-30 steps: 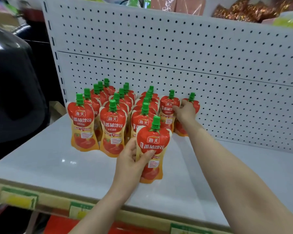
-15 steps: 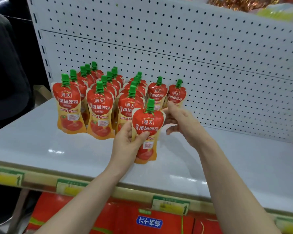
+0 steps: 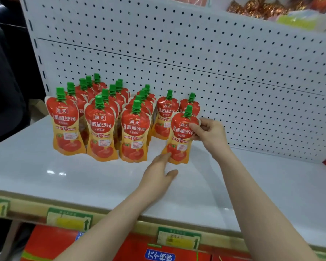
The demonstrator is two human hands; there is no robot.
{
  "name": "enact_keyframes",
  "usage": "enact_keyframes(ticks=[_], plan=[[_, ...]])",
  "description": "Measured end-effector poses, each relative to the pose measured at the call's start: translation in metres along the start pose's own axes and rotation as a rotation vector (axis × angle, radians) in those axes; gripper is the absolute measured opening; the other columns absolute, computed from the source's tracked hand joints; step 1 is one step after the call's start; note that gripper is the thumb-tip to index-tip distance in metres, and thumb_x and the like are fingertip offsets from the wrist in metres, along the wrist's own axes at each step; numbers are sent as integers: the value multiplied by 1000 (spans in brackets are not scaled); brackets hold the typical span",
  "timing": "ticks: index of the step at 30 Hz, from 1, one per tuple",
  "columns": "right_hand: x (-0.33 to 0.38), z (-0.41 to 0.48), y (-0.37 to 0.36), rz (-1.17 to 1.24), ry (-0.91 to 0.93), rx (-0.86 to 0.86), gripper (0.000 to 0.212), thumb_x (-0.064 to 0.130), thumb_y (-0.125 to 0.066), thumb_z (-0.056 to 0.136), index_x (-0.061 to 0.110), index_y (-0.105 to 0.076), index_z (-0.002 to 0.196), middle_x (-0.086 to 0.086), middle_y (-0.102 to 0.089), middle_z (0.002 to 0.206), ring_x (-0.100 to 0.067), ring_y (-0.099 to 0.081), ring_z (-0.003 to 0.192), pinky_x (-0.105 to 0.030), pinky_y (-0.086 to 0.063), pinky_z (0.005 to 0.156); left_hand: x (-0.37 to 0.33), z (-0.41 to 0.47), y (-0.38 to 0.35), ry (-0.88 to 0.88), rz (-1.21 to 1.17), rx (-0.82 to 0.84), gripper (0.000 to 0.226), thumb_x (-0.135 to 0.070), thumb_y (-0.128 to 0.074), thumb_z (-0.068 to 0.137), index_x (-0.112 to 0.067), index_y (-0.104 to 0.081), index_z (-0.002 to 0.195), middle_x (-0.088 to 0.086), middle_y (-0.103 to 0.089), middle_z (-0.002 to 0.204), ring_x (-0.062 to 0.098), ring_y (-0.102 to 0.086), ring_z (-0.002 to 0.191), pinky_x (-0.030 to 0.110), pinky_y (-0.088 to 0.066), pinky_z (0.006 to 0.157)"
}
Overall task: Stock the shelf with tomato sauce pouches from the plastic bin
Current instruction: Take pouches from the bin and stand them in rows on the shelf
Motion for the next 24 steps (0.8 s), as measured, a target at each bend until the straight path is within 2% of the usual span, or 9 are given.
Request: enact_keyframes(ticks=[3, 6, 9, 12, 16, 18, 24], plan=[[-8, 25, -16, 21, 18, -20, 10, 15, -64, 95, 9, -71, 92, -9, -75, 88, -25, -73, 78, -40, -63, 73, 3, 19, -6, 38, 68, 24, 60, -27, -57, 95, -23, -32, 149, -2, -32, 155, 19, -31, 142, 36, -31, 115], [-12, 47, -31, 17, 17, -19, 13, 16, -63, 95, 4, -67, 95, -10, -75, 91, -24, -74, 82, -43, -62, 77, 4, 38, -6, 95, 140, 31, 62, -26, -53, 98, -23, -23, 153, -3, -18, 161, 17, -19, 147, 31, -21, 118], [-14, 64, -41, 22, 49, -20, 13, 14, -62, 96, 2, -63, 91, -10, -71, 80, -23, -71, 75, -46, -62, 77, 3, 57, -6, 138, 195, 9, 64, -24, -51, 99, -24, -18, 153, -3, -11, 162, 18, -14, 149, 31, -18, 117], [-17, 77, -49, 1, 63, -33, 21, 14, -60, 96, 0, -55, 82, -6, -61, 67, -17, -65, 67, -51, -60, 77, 7, 69, -8, 122, 206, -32, 67, -22, -52, 98, -23, -16, 154, -1, -11, 162, 18, -12, 149, 31, -16, 118], [-21, 84, -53, -27, 61, -58, 23, 16, -60, 97, -4, -55, 87, -23, -64, 74, -21, -65, 68, -54, -59, 77, 12, 74, -11, 94, 216, -67, 69, -21, -54, 97, -20, -15, 154, 0, -10, 163, 18, -9, 150, 30, -15, 118], [-22, 84, -53, -46, 66, -65, 22, 17, -60, 97, -2, -56, 87, -26, -66, 78, -27, -66, 69, -55, -58, 78, 13, 75, -12, 88, 218, -83, 69, -21, -54, 97, -20, -15, 154, 0, -9, 163, 18, -9, 150, 30, -15, 118], [-24, 86, -52, -103, 80, -61, 21, 21, -61, 95, 9, -55, 79, -11, -66, 66, -21, -69, 67, -54, -59, 77, 16, 75, -11, 74, 205, -95, 69, -21, -55, 97, -19, -16, 154, 0, -11, 162, 17, -9, 150, 29, -14, 118]])
Point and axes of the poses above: each hand's wrist, its own z-axis towards the middle knuckle, its own y-axis out of the back of the hand, x = y × z, the point moved 2 cm from there along z, towards the middle knuckle
